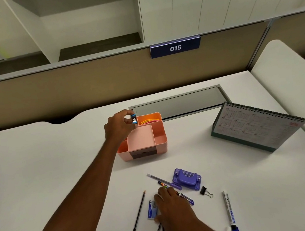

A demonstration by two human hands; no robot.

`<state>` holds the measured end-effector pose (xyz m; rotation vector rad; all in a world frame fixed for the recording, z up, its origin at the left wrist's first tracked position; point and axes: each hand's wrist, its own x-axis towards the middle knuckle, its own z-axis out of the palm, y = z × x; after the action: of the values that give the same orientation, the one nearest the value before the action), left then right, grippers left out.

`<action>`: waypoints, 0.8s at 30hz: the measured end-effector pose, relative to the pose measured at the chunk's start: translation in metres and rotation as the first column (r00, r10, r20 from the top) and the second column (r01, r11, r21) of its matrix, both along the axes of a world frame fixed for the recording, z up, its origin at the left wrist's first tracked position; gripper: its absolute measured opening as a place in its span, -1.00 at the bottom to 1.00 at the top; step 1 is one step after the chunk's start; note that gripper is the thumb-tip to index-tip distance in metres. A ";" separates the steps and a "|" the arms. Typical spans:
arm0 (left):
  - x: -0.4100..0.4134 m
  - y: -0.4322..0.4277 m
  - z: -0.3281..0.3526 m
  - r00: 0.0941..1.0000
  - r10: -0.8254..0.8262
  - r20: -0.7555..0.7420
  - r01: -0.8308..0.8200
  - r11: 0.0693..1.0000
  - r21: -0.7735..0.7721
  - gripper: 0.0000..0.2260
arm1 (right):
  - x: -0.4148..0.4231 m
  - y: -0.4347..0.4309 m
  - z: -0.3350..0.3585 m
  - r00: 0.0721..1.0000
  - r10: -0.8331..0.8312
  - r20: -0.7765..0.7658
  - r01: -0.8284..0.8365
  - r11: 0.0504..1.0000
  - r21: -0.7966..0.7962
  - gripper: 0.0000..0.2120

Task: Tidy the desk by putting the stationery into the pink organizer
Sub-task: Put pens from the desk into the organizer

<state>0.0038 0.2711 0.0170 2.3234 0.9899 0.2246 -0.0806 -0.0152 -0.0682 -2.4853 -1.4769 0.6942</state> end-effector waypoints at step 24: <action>0.012 -0.014 -0.007 0.974 -0.030 -0.224 0.031 0.999 0.004 -0.46 | 0.002 0.000 -0.002 0.999 -0.033 -0.016 0.033 0.999 0.002 -0.53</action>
<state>0.0156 0.2570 0.0098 2.4075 1.0607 -0.0476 -0.0785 -0.0147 -0.0703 -2.4903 -1.4271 0.7043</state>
